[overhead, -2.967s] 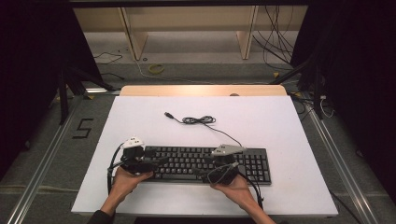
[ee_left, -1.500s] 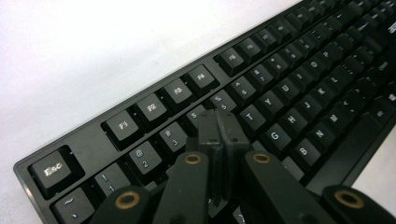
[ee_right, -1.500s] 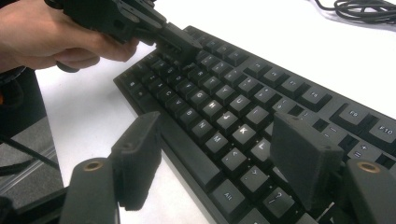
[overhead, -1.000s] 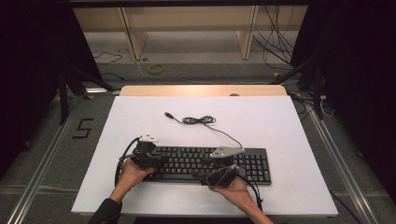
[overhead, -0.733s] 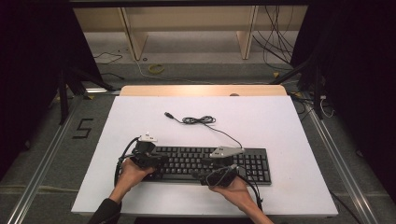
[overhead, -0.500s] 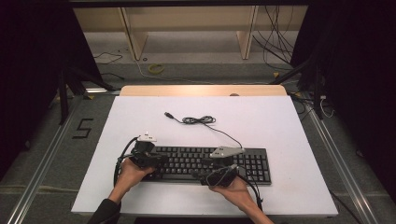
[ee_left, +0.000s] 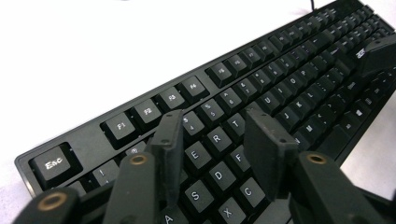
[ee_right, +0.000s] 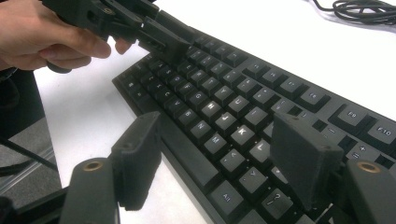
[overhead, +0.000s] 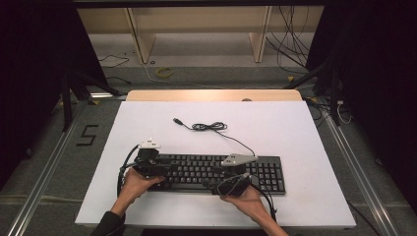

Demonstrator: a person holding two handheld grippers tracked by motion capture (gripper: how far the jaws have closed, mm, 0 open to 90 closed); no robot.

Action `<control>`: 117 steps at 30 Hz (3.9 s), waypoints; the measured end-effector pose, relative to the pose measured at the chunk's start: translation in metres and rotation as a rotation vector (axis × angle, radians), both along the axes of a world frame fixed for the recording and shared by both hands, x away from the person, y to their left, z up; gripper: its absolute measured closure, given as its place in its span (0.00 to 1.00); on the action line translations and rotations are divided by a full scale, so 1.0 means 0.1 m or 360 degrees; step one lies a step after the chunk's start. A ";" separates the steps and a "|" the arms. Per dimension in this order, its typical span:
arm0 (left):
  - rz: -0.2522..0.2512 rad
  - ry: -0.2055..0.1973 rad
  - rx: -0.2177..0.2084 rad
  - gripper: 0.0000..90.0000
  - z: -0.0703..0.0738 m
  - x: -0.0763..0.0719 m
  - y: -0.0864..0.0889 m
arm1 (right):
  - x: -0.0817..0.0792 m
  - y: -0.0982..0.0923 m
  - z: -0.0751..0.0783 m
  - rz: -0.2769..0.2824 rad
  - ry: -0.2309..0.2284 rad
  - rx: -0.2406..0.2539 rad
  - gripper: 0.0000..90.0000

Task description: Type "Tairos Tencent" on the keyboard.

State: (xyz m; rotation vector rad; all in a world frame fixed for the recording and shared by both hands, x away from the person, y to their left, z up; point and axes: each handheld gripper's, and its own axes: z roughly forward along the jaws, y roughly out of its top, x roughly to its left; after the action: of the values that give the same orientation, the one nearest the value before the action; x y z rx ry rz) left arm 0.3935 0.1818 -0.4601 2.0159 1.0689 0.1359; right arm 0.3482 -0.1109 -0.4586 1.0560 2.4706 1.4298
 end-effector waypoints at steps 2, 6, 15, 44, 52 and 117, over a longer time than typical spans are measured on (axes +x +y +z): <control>0.0007 -0.0003 -0.0028 0.56 0.01 -0.01 0.00 | 0.00 0.00 0.00 -0.0001 -0.0001 0.0001 0.39; 0.0020 -0.0013 -0.0045 0.47 0.03 -0.02 0.01 | 0.00 0.00 0.00 -0.0002 0.0000 0.0002 0.39; 0.0061 -0.0026 -0.0076 0.36 0.06 -0.06 0.05 | 0.01 0.03 0.00 0.0003 0.0004 -0.0001 0.39; 0.0045 -0.0077 -0.0128 0.27 0.06 -0.27 0.07 | 0.08 0.18 -0.03 0.0057 0.0023 -0.0038 0.53; 0.0057 -0.0088 -0.0145 0.28 0.05 -0.31 0.09 | 0.11 0.26 -0.04 0.0091 0.0020 -0.0075 0.67; 0.0047 -0.0206 -0.0206 0.29 -0.01 -0.51 0.13 | 0.14 0.32 -0.07 0.0065 0.0016 -0.0135 0.96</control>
State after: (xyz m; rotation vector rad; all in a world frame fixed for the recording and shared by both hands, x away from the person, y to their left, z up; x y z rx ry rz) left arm 0.3425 0.1945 -0.4607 1.8506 1.0005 0.2044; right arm 0.3618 -0.0792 -0.4659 1.0051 2.5493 1.3203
